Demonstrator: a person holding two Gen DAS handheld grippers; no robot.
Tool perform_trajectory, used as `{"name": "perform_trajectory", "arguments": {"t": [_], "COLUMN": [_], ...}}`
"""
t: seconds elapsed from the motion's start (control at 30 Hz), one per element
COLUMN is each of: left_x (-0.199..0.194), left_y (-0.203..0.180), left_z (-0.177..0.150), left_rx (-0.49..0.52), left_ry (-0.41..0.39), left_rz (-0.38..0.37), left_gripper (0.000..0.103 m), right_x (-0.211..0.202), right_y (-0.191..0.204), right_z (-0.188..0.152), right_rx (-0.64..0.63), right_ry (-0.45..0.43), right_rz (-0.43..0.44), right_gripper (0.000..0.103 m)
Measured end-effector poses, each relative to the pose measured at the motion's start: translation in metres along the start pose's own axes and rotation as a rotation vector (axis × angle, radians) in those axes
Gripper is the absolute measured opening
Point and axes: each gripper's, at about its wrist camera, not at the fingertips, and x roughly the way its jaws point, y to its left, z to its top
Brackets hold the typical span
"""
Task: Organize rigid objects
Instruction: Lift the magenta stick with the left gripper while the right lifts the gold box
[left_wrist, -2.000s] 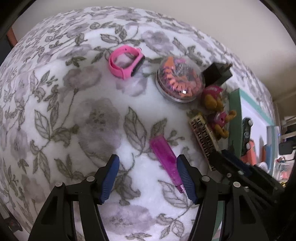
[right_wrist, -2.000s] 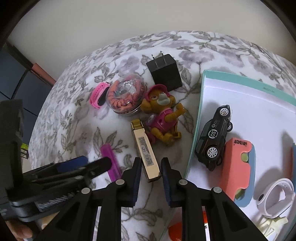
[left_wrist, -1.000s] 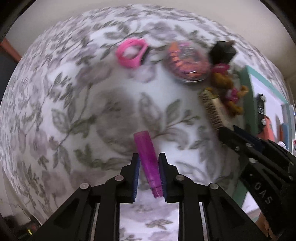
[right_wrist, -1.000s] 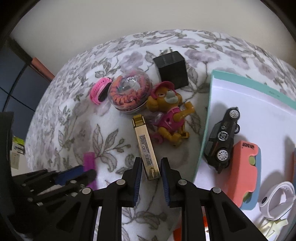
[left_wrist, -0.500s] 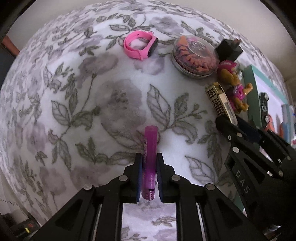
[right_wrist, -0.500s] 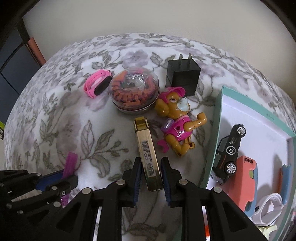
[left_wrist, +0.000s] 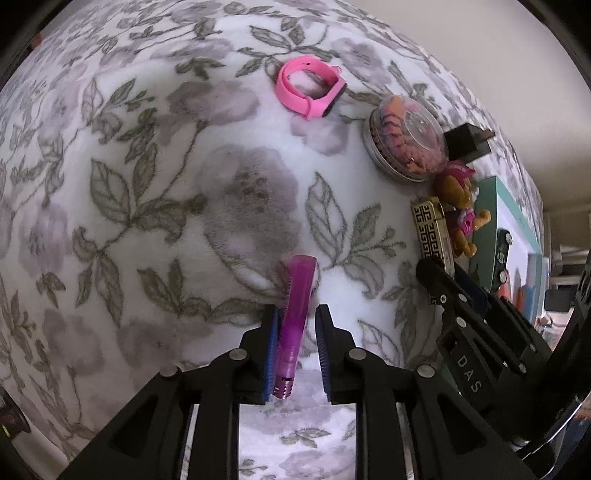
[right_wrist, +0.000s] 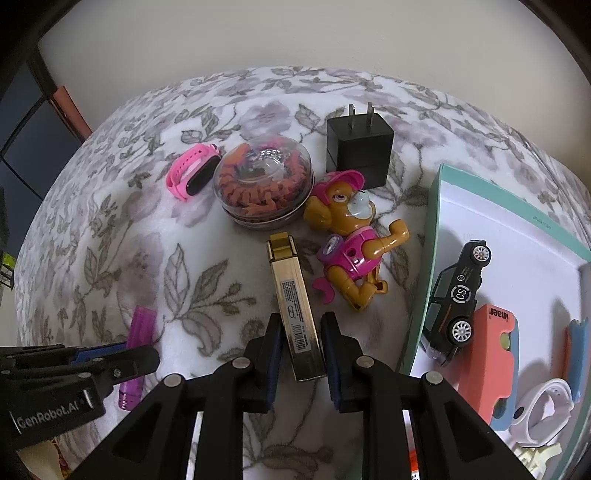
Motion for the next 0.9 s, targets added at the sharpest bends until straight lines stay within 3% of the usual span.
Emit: {"name": "perform_trajectory", "arguments": {"t": [0.1, 0.33, 0.5, 0.7, 0.9], "left_x": [0.000, 0.002, -0.004, -0.019, -0.039], "left_y": [-0.002, 0.011, 0.005, 0.003, 0.002], "left_z": [0.004, 0.009, 0.007, 0.010, 0.013], "left_rx": [0.002, -0.024, -0.006, -0.010, -0.001], "left_ry": [0.001, 0.011, -0.011, -0.086, -0.155], "left_rz": [0.011, -0.030, 0.017, 0.049, 0.026], "left_gripper": [0.012, 0.012, 0.012, 0.011, 0.011], "right_x": [0.000, 0.000, -0.001, -0.007, -0.012], "right_y": [0.001, 0.000, 0.003, -0.025, -0.044], "right_z": [0.000, 0.000, -0.001, 0.001, 0.001], "right_rx": [0.002, 0.009, 0.007, 0.179, 0.286], "right_ry": [0.002, -0.004, -0.004, -0.012, -0.025], "right_rz": [-0.004, 0.003, -0.003, 0.220, 0.345], "right_gripper": [0.023, 0.023, 0.017, 0.016, 0.016]}}
